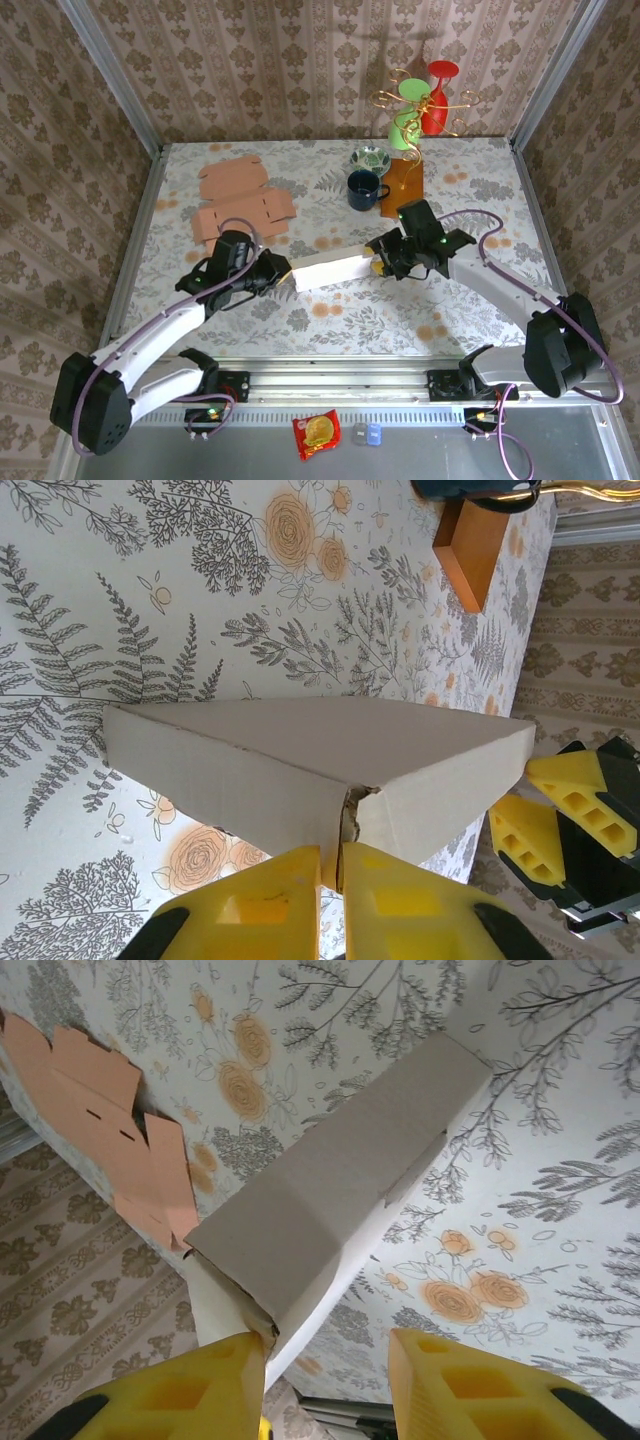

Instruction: Fold the paper box

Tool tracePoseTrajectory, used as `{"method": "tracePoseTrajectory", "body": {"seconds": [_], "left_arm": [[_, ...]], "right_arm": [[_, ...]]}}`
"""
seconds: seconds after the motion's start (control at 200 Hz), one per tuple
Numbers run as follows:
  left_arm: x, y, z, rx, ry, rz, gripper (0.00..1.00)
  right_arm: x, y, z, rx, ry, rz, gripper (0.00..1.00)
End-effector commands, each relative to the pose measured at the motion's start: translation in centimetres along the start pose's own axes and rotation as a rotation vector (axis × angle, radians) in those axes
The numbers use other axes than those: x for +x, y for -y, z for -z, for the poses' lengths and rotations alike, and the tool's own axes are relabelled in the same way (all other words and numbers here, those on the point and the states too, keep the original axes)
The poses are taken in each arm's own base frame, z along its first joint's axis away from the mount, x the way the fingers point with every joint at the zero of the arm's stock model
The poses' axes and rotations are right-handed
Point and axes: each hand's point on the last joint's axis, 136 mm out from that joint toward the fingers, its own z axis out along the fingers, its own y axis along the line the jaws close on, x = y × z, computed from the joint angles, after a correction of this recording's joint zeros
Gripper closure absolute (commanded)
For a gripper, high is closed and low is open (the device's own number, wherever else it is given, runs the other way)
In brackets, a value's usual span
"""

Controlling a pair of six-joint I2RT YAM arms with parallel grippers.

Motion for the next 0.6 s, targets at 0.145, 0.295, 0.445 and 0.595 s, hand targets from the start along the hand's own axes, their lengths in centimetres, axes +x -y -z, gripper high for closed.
{"method": "tracePoseTrajectory", "body": {"seconds": [0.145,0.295,0.445,0.595], "left_arm": [[2.1,-1.2,-1.7,-0.069,-0.071,-0.175,0.87],[3.7,-0.8,-2.5,-0.048,-0.089,-0.265,0.88],[6.1,-1.6,-3.6,-0.041,-0.143,-0.301,0.86],[7.7,-2.8,-5.0,-0.053,-0.223,-0.275,0.84]], "right_arm": [[0.8,2.0,1.9,0.080,-0.050,0.085,0.61],[1.5,4.5,3.8,0.116,-0.108,0.103,0.64],[2.5,8.5,6.2,0.184,-0.170,0.103,0.64],[2.3,11.8,7.7,0.223,-0.168,0.104,0.63]]}}
